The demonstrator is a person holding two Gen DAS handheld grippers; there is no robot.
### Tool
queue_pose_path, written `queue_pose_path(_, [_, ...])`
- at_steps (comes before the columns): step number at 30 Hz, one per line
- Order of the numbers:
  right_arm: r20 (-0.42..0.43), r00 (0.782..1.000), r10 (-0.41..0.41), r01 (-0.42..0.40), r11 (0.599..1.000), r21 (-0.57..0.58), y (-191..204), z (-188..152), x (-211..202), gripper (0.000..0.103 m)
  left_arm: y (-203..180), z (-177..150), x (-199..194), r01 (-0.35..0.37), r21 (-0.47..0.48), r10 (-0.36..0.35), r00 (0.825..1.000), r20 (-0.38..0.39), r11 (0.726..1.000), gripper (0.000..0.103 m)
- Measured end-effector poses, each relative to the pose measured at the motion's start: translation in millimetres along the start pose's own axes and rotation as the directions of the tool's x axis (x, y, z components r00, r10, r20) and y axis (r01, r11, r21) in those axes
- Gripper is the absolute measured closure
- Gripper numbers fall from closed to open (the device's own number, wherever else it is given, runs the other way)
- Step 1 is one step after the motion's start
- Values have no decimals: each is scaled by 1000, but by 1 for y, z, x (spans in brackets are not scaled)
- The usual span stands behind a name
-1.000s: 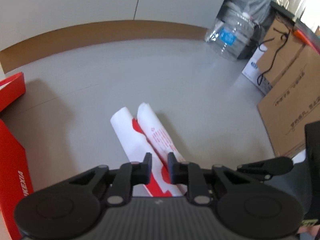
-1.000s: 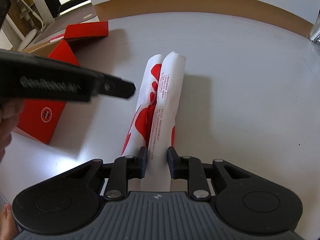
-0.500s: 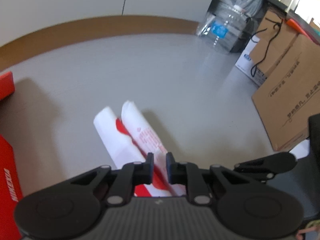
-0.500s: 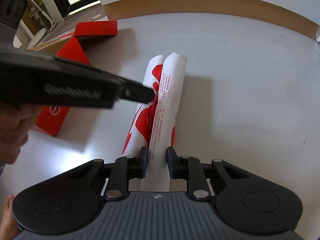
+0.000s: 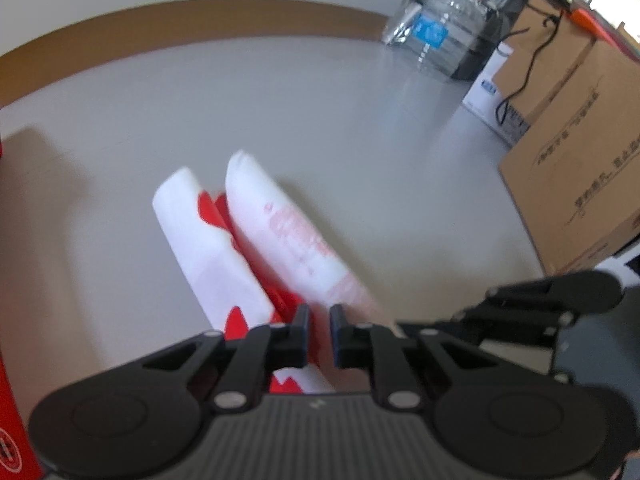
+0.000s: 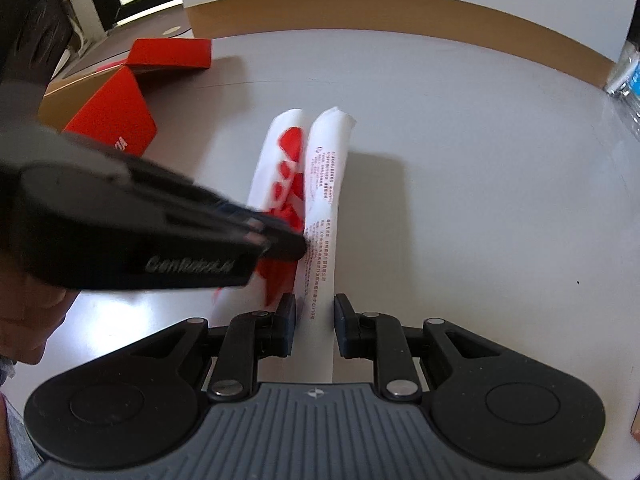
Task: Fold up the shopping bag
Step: 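Close the left gripper on the rolled bag's end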
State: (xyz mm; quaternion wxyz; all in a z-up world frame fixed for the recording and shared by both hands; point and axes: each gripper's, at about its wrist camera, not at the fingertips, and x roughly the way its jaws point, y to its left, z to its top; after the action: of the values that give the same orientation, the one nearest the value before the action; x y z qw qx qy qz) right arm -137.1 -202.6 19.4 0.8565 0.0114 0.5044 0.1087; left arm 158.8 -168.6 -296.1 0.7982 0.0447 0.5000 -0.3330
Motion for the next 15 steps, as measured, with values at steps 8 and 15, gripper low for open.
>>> queue_pose_path(8, [32, 999, 34, -34, 999, 13, 1, -1, -5, 80, 7, -5, 10, -3, -32, 2, 999, -47, 999, 93])
queue_pose_path(15, [83, 996, 40, -35, 997, -65, 10, -9, -27, 80, 7, -7, 27, -30, -23, 27, 996, -85, 999, 100])
